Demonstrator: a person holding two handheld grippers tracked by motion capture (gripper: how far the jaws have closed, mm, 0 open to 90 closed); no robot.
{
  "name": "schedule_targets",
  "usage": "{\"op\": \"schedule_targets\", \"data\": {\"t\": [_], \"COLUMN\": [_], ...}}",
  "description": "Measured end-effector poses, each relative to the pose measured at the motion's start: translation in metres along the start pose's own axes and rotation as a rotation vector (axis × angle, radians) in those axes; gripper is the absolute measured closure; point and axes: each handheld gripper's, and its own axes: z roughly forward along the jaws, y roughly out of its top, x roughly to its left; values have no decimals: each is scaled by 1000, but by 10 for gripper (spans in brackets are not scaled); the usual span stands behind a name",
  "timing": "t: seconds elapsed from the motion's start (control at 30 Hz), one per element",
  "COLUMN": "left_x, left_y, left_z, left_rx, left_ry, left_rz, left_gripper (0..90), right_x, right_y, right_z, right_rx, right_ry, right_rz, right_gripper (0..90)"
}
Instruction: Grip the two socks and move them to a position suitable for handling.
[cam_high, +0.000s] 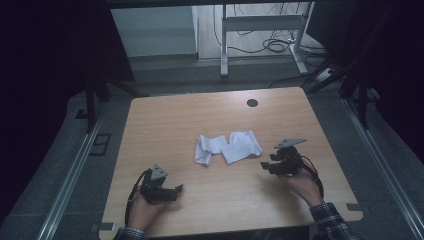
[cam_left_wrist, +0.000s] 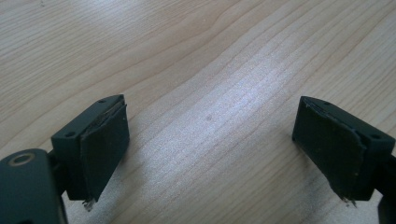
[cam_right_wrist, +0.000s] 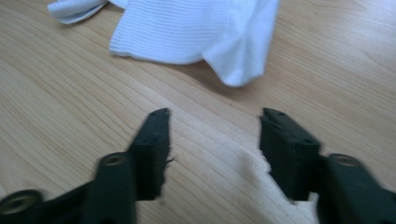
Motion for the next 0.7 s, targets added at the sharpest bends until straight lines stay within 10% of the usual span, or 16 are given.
{"op": "schedule_targets", "data": {"t": [0.7], "left_x": [0], "left_y": [0], "left_z": [0], "left_rx": [2], "left_ry": [3], "left_rz": [-4], "left_gripper": [110], "right_x": [65], "right_y": [56], "right_z": [55], "right_rx": [2], "right_ry": [107], "right_rz": [-120], "right_gripper": [701]}}
